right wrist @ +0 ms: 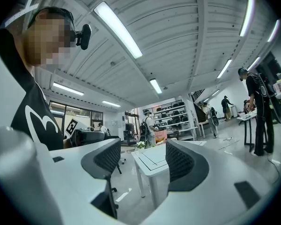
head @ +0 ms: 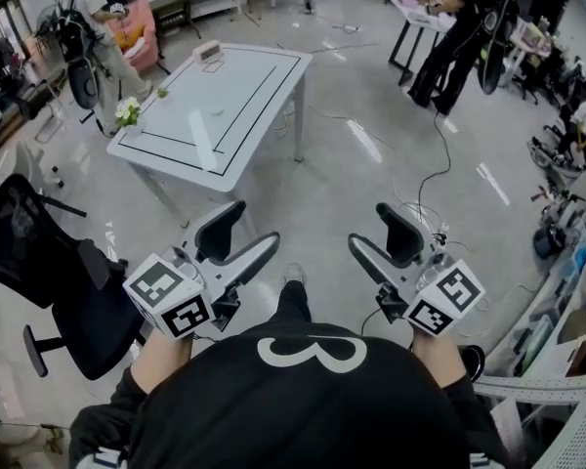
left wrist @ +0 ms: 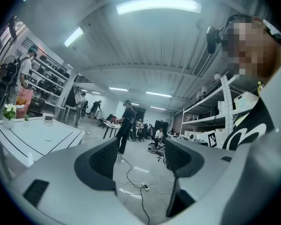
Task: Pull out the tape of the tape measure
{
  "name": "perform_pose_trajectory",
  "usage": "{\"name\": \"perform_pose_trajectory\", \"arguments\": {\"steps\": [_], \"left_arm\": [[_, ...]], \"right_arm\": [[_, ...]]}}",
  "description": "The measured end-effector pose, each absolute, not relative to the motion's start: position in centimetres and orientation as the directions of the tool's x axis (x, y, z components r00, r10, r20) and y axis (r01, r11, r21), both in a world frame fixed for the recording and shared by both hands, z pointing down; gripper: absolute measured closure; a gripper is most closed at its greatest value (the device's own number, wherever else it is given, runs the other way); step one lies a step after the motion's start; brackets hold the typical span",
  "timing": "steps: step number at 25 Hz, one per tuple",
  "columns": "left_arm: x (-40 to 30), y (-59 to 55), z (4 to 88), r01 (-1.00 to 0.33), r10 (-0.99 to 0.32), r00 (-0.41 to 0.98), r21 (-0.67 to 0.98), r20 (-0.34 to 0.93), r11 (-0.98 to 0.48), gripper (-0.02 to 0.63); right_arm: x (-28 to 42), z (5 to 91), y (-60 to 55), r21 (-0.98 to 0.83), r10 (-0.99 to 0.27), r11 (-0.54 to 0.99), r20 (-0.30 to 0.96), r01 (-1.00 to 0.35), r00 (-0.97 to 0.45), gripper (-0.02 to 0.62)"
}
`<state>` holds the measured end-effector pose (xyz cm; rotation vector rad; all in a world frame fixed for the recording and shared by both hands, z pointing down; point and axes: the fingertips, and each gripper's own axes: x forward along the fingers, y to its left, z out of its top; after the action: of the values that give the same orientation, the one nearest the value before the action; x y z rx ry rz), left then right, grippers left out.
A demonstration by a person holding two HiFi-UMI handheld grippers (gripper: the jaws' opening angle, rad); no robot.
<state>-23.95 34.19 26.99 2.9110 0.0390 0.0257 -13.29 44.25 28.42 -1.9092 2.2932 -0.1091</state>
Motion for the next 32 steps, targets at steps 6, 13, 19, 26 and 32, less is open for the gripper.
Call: {"name": "perform_pose_trajectory", "arguments": {"steps": [6, 13, 19, 26, 32], "left_arm": [[-20.2, 30.2, 28.1, 0.017, 0.025, 0.999, 0.233, 0.029, -0.972, 0.278], [-15.2, 21.3, 29.7, -0.031, -0.020, 0.999, 0.235, 0.049, -0.971, 0.278], [-10.9, 12.6, 32.2, -0.067, -0.043, 0.994, 0.246, 0.101, -0.967, 0.278], [-7.1, 1.2, 36.6, -0.220, -0.180, 0.971, 0.284, 0.158, -0.933, 0.279], [-6.8, -7.0, 40.4, -0.382, -0.335, 0.920, 0.261, 0.205, -0.887, 0.288]], "right_arm": [[-10.0, 29.1, 40.3, -0.173, -0.985, 0.173, -0.055, -0.970, -0.166, 0.299], [-3.2, 29.4, 33.0, -0.174, -0.991, 0.131, -0.020, -0.976, -0.130, 0.296], [2.3, 30.6, 24.6, -0.184, -0.988, 0.126, 0.062, -0.975, -0.140, 0.295], [7.4, 33.5, 13.8, -0.226, -0.963, 0.181, 0.156, -0.957, -0.220, 0.290], [9.1, 35.1, 6.1, -0.217, -0.941, 0.246, 0.180, -0.945, -0.287, 0.288]]}}
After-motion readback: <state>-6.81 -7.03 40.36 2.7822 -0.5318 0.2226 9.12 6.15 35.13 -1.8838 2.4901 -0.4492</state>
